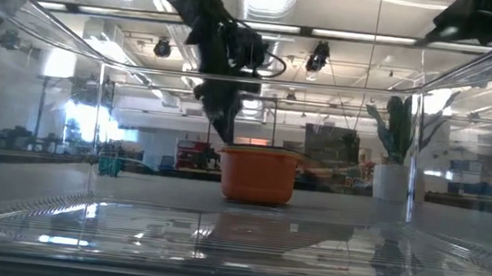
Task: Nest measuring cups in basket
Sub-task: Stack the yellow measuring cup on the violet measuring cup
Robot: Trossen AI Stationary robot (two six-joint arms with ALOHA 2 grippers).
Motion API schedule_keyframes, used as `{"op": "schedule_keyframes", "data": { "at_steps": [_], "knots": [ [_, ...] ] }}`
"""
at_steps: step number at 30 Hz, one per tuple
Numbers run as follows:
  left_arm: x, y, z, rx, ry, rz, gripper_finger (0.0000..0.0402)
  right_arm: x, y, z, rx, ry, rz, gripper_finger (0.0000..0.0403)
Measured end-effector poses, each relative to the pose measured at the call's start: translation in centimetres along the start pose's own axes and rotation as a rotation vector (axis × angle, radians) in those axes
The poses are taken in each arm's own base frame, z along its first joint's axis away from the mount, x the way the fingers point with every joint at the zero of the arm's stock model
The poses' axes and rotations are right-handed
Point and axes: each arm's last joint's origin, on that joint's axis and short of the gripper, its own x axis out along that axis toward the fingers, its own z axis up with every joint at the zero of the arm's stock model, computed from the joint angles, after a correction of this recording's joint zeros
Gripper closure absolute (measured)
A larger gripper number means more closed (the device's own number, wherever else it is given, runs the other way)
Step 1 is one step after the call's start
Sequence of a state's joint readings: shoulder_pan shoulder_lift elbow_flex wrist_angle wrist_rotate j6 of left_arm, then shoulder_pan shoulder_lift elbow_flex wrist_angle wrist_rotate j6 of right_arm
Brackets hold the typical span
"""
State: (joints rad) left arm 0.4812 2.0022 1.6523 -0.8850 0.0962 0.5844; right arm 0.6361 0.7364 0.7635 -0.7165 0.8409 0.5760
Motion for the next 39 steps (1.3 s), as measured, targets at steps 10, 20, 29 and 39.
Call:
{"op": "schedule_keyframes", "data": {
  "at_steps": [10,20,29,39],
  "knots": [
    [2.5,-0.8,-0.9,0.110,0.057,0.091,0.0191,-0.8,-0.9,0.4,-0.019,-0.045,-0.004,0.0165],
    [3.2,-1.0,-0.5,0.209,0.042,0.110,0.0177,-0.9,-0.9,0.5,0.000,-0.060,0.002,0.0165],
    [6.2,-1.6,-0.8,0.218,0.116,0.074,0.0197,-0.9,-1.0,0.6,-0.001,-0.079,-0.032,0.0165],
    [4.8,-0.8,0.5,0.010,0.122,0.104,0.0383,-0.9,-1.0,0.6,0.000,-0.079,-0.033,0.0165]
  ]
}}
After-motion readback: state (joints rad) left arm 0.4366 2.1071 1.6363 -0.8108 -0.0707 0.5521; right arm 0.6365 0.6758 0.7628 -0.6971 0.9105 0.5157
